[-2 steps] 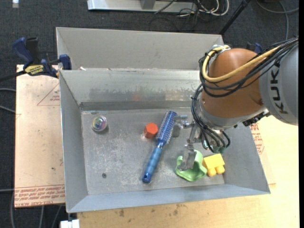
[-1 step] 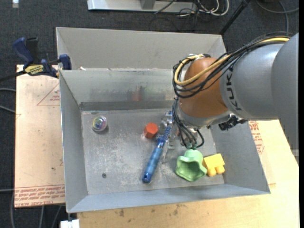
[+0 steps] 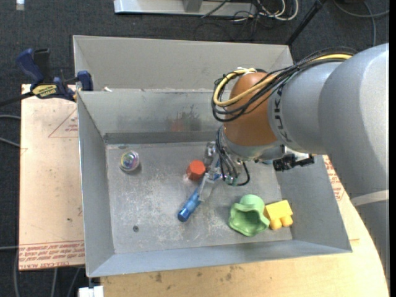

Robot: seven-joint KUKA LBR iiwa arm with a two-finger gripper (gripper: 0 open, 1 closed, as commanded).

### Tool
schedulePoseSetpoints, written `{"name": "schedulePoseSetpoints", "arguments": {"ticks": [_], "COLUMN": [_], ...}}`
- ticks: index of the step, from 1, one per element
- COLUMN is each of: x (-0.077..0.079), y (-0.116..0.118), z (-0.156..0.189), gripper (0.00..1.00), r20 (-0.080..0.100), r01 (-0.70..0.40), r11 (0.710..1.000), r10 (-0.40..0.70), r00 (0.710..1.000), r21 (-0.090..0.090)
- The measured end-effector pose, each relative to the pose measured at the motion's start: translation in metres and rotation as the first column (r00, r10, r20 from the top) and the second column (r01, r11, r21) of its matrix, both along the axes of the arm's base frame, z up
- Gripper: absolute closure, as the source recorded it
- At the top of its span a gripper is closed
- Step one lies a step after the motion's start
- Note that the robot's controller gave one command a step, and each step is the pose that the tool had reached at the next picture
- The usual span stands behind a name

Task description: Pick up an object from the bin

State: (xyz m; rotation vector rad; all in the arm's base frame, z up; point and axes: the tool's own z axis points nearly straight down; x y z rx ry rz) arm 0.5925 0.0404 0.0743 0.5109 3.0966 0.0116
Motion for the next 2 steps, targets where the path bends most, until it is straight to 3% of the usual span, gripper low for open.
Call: {"name": "schedulePoseSetpoints", "arguments": {"ticks": [1,2], "x": [0.001,-0.025], "y": [-0.001,0.009], "z": [-0.001,-0.001], "gripper": [1.0,1.0], "r20": [0.007,0.007], "r01": [0.0,0.045], "r11": [1.0,0.999], "r10": [0.0,-0.045], "r00": [1.0,0.999], "r21": [-0.002,-0.005]}}
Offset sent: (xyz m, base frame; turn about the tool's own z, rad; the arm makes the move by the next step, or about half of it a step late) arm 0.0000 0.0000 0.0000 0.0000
